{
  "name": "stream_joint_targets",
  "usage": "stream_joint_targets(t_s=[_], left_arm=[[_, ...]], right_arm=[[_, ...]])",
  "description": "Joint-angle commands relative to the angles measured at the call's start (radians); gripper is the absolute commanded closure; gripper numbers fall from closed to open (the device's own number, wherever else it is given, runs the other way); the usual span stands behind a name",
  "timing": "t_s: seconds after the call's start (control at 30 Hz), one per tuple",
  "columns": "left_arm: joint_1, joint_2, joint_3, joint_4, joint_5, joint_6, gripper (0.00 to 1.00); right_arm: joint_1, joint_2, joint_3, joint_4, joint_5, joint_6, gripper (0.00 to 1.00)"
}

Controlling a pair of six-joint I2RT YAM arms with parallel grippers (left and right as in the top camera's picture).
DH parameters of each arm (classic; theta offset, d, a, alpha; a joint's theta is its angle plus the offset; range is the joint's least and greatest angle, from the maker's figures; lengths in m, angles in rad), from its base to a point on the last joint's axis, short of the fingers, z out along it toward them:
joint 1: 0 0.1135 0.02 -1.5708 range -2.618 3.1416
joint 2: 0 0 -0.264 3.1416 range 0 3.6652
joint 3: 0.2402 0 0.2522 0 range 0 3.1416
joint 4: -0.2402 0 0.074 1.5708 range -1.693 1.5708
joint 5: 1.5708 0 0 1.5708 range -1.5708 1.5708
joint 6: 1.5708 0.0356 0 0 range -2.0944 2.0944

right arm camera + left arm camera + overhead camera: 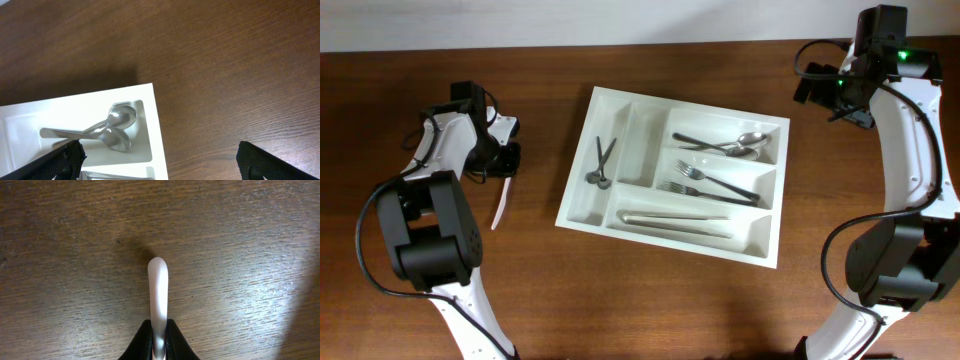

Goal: Pack container
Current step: 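Lift the pink knife with the left gripper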

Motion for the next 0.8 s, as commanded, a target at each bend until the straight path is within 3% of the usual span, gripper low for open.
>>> stream_joint_targets(t_s=[0.0, 0.5, 0.77], left_arm=[[0.000, 0.092, -0.029, 0.007, 0.021, 0.001, 0.98], [0.000, 0.092, -0.014, -0.011, 0.022, 0.001, 0.98], [-0.002, 0.088, 0.147, -0.130, 0.021, 0.001, 0.98]], right_arm=[[-0.002, 0.002, 0.016, -0.001, 0.013, 0.009, 0.01], [-0.002, 0.002, 0.016, -0.001, 0.013, 0.009, 0.01], [-0.002, 0.002, 0.016, -0.001, 0.013, 0.009, 0.01]])
